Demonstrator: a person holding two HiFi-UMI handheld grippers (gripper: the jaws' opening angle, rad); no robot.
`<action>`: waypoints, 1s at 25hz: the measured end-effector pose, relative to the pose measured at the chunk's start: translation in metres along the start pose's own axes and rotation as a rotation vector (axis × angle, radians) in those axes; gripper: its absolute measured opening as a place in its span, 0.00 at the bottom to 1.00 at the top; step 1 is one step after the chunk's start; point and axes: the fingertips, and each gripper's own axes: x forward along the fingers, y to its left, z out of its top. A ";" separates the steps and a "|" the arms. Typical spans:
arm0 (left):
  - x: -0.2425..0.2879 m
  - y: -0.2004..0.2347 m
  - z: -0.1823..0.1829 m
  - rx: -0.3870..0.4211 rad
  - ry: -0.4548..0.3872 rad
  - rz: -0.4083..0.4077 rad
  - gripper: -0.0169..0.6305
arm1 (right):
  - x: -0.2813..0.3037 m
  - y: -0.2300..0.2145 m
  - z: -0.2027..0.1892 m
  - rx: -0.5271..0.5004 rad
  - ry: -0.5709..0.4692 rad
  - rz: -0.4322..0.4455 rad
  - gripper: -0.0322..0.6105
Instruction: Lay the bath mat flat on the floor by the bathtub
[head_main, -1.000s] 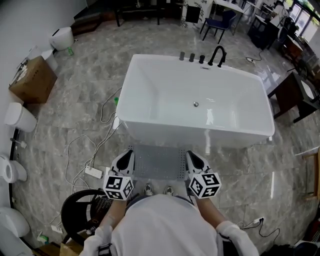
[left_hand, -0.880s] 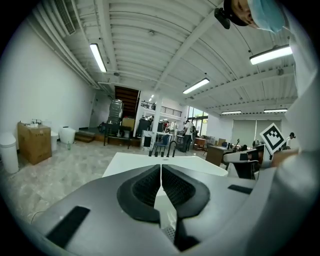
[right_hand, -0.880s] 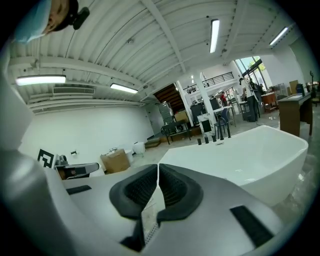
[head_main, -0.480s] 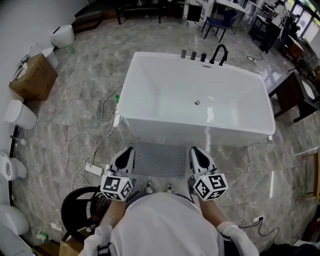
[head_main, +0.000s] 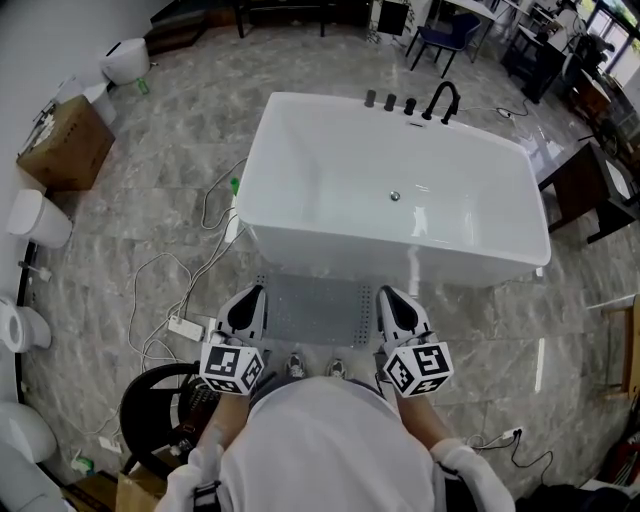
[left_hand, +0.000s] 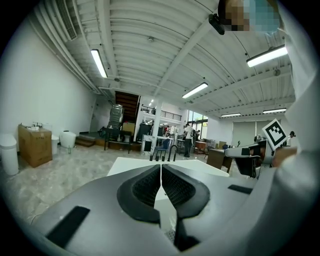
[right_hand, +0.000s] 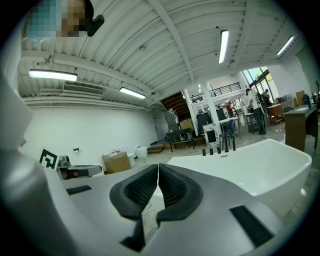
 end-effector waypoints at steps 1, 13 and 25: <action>0.000 0.000 0.001 0.003 0.000 0.002 0.08 | -0.001 -0.001 0.000 -0.001 0.000 -0.004 0.10; 0.005 -0.004 0.013 0.018 -0.012 -0.026 0.08 | -0.002 -0.007 -0.002 -0.003 0.002 -0.039 0.10; 0.008 -0.006 0.021 0.018 -0.023 -0.038 0.08 | -0.002 -0.011 0.001 -0.007 -0.010 -0.059 0.10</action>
